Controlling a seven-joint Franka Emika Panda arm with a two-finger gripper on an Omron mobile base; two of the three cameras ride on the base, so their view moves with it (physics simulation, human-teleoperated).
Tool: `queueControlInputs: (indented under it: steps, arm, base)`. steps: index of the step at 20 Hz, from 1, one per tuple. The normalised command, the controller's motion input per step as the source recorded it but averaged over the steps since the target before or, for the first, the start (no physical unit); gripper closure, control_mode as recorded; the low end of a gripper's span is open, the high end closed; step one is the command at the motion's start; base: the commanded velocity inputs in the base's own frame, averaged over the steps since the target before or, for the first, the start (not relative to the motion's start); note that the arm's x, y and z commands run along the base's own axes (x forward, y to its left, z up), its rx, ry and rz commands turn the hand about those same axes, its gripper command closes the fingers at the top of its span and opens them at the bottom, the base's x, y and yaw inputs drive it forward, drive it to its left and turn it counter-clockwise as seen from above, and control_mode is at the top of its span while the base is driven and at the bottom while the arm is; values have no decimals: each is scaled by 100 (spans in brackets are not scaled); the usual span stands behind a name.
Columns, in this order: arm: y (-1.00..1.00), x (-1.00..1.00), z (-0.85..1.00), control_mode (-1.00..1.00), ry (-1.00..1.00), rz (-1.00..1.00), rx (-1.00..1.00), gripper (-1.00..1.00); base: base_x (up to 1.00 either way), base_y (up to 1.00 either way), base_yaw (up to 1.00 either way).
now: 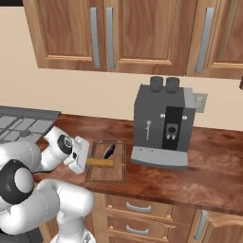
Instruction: Open the cabinet, retrieve the rolling pin, and place it next to the meat on the cutting board to prepare for tenderizing.
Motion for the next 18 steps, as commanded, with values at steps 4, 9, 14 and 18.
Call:
queueControlInputs:
  steps: [4,9,14,18]
  arm:
    - [-3,7,-15,-100,-8,0,1,-100]
    - [0,0,15,-100,-10,0,0,-100]
    - [0,0,32,-100,-5,0,0,-100]
    - [0,0,38,-100,-3,0,0,-100]
  base:
    - [0,0,0]
    - [0,0,0]
    - [0,0,0]
    - [0,0,0]
